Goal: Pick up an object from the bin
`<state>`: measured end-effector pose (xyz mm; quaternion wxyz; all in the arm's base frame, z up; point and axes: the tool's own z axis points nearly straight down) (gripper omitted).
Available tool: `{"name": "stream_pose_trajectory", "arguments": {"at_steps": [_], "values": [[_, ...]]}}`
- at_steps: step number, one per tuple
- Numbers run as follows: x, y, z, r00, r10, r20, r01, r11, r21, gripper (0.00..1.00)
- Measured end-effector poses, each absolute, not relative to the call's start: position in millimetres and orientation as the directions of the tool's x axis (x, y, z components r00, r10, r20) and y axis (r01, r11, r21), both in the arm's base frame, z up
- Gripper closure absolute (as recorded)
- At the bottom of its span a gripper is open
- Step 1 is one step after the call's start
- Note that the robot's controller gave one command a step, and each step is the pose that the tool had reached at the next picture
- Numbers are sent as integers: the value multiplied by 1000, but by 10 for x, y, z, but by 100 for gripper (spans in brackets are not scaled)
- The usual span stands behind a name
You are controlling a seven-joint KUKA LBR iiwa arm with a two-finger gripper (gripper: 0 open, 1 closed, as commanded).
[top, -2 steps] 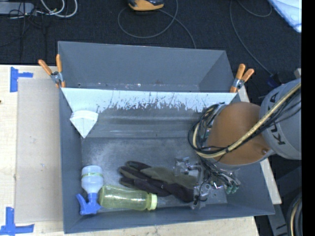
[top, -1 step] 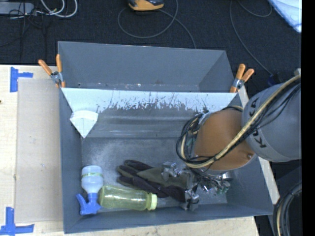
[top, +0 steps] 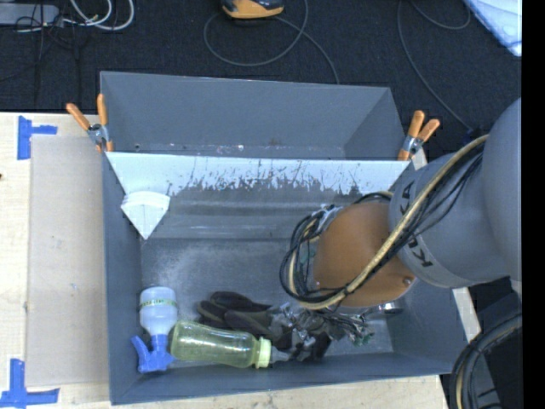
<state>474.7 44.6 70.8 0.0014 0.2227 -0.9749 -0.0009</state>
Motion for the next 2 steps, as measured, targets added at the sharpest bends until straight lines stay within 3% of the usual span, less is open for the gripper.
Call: {"name": "stream_pose_trajectory", "arguments": {"at_steps": [1, 2], "values": [[4747, 446, 708, -901, -434, 2, -434, 901, 2, 100], [4734, 446, 1222, -900, -435, 12, -435, 900, 6, 100]]}}
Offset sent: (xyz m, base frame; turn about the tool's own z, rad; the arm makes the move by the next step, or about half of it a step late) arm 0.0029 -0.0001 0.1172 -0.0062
